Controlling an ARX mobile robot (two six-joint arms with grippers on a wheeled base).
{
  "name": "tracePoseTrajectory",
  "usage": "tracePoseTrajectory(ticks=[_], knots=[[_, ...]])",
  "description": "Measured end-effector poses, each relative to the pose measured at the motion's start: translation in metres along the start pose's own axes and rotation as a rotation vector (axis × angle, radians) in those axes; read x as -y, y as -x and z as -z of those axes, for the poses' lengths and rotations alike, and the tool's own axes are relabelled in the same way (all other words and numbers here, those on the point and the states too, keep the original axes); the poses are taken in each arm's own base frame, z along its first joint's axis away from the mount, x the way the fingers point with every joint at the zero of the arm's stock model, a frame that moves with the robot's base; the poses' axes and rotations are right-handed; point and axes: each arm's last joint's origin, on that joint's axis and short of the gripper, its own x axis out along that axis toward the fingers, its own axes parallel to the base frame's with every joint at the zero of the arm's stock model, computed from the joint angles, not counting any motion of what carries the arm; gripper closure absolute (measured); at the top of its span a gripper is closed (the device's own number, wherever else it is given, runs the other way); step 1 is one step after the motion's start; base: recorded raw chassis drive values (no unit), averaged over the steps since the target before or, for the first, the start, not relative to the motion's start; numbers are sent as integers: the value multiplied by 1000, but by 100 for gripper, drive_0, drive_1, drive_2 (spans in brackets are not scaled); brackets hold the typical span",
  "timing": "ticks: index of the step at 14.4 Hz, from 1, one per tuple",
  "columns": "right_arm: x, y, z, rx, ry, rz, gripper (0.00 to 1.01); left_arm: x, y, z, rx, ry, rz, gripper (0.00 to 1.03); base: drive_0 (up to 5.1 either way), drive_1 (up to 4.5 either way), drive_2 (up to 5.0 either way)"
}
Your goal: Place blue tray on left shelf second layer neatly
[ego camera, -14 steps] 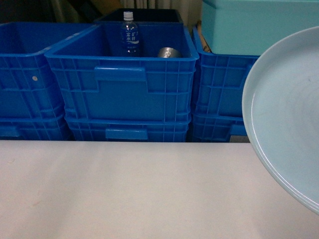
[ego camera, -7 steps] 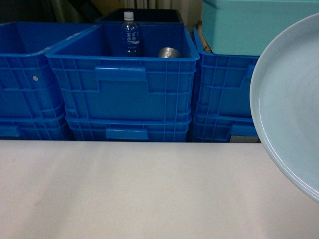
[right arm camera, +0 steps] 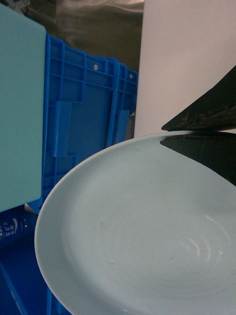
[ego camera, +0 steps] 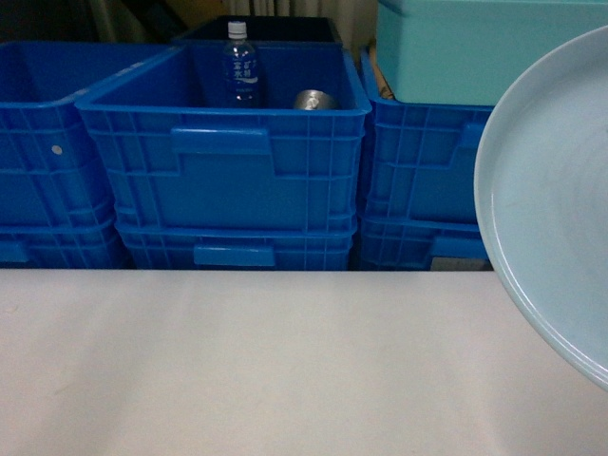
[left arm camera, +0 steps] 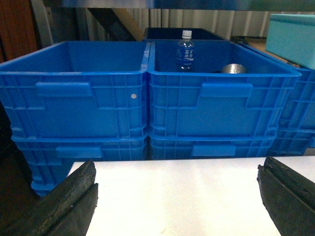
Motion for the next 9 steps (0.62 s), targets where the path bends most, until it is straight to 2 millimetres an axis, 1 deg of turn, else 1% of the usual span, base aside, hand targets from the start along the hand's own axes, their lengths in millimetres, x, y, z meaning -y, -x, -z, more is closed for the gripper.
tracePoseTrajectory(ticks=[3, 9], knots=[[0, 0, 0, -1, 0, -3, 99, 0, 0, 0, -2, 0, -1, 5, 236, -622, -283], [0, 0, 0, -1, -1, 1, 99, 0, 0, 0, 0, 0, 1, 5, 323, -528, -236]])
